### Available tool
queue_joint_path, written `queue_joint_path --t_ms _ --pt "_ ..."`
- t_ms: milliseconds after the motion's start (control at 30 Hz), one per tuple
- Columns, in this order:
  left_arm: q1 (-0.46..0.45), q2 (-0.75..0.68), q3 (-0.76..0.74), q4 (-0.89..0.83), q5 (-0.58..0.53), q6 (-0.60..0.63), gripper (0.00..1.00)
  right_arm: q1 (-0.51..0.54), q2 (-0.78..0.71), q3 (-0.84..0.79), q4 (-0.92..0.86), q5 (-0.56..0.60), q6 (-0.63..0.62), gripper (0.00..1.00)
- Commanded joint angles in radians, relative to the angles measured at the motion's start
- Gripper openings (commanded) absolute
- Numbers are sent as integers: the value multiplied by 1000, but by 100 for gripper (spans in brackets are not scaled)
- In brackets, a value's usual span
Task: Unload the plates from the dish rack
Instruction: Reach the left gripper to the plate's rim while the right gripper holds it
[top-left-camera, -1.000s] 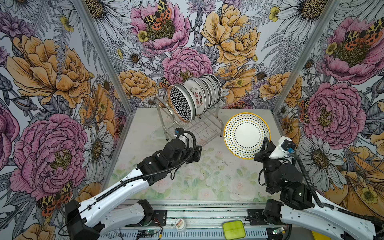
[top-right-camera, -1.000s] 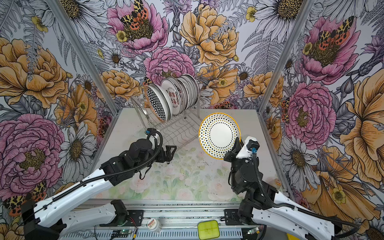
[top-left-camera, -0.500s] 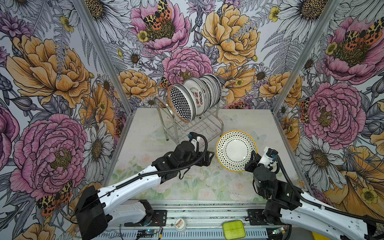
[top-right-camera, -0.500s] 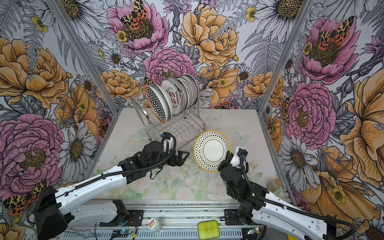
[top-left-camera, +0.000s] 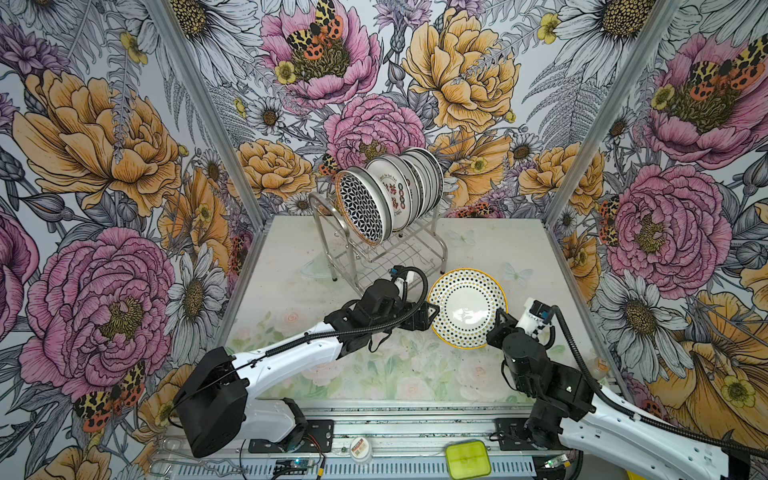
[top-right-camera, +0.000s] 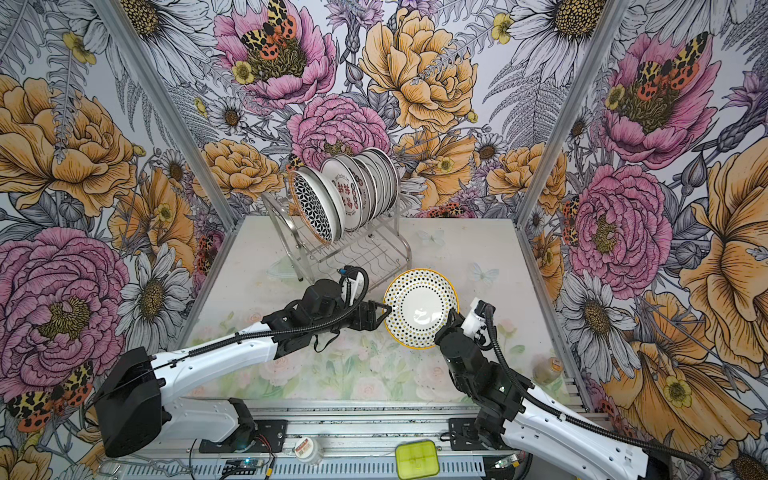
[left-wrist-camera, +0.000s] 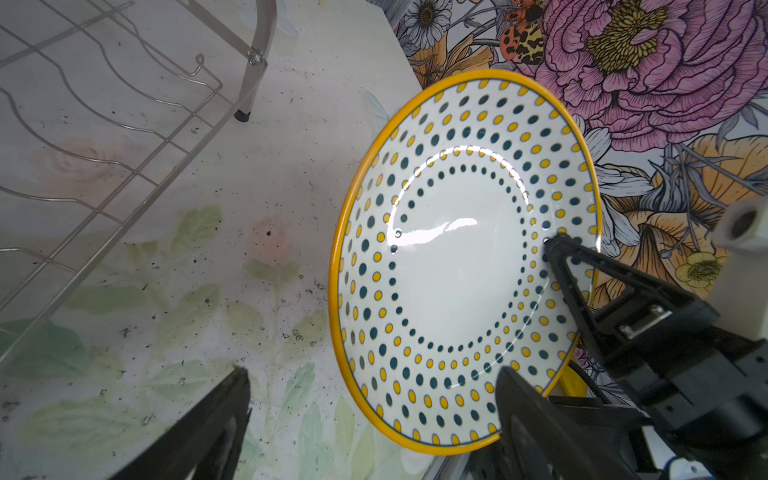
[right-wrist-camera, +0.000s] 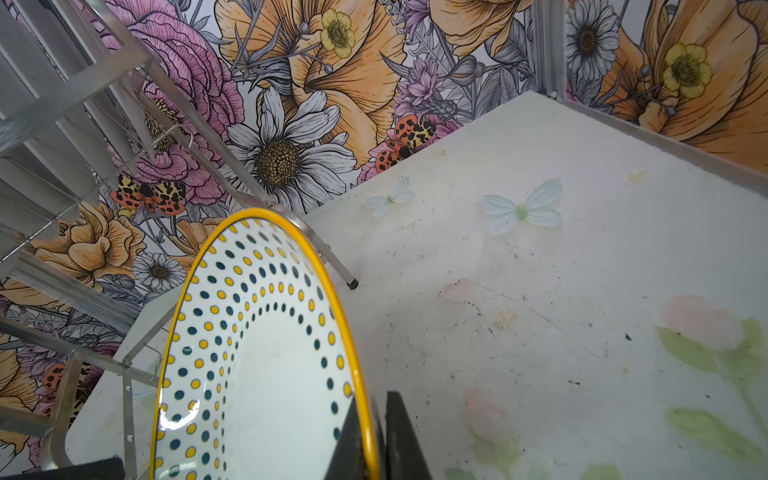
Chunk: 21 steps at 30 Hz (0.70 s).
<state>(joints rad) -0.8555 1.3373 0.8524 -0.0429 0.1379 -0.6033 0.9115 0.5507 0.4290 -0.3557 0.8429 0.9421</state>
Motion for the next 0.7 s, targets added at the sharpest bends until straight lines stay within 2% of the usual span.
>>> queue_joint_path --t_ms 0,67,167,667 --pt "27 38 -6 84 75 -14 90 -11 -34 9 144 -27 84 0" --pt "30 56 -1 95 83 -12 89 -13 -34 -2 159 -40 92 0" --pt "30 79 1 110 92 -16 83 -19 -38 -17 184 -63 109 0" --pt "34 173 25 150 168 -42 38 -78 -51 -59 234 -153 130 0"
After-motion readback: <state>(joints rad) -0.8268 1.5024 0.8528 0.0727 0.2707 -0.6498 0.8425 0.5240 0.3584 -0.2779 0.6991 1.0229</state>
